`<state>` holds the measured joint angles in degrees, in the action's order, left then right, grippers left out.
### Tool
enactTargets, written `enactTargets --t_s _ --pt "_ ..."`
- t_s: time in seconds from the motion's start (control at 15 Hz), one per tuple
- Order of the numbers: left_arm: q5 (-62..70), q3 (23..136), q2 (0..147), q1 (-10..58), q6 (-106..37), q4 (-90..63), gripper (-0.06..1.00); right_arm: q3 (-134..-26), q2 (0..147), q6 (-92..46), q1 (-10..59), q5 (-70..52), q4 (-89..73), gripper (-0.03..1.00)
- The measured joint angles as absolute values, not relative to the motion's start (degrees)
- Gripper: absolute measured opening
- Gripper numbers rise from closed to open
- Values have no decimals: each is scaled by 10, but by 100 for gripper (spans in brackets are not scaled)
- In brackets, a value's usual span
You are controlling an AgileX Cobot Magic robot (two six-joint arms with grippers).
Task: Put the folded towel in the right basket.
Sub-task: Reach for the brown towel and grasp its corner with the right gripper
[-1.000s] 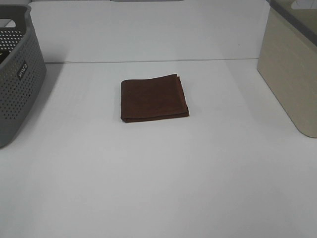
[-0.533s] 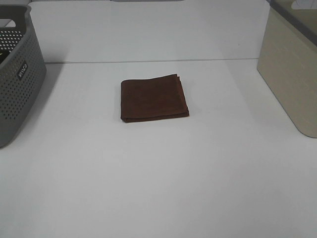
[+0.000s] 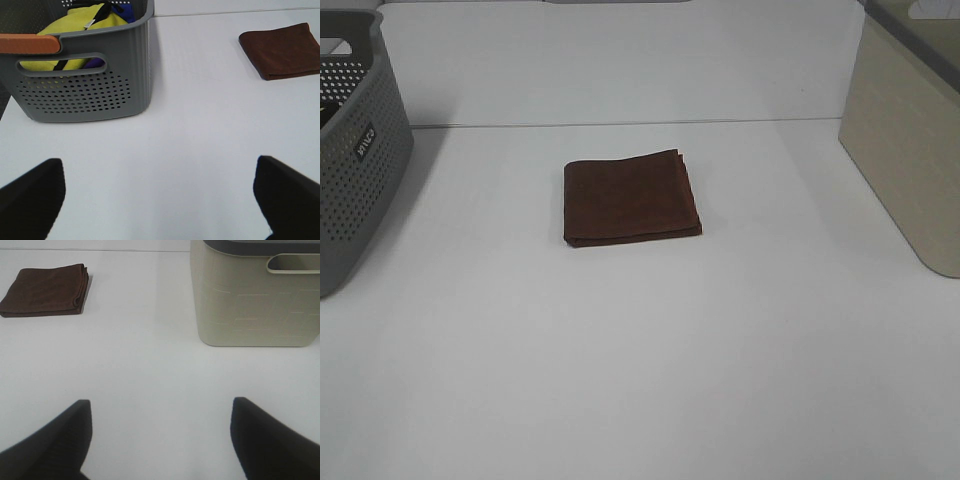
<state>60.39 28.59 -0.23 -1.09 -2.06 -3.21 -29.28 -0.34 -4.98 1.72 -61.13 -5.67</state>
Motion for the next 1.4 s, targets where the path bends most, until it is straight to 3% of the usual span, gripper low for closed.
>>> enactTargets --t_s 0.53,0.87,1.2,1.4 --pt "604 286 -2 -11 -21 -32 97 -293 1 -50 17 -610 -72 73" --pt "604 286 -2 -11 -21 -32 97 -381 217 -50 17 -555 -81 72" --pt "604 286 -2 -11 -21 -32 97 -544 477 -86 17 -555 -152 72" --pt "604 286 -2 -11 -21 -32 97 -681 654 -132 17 -619 -221 72"
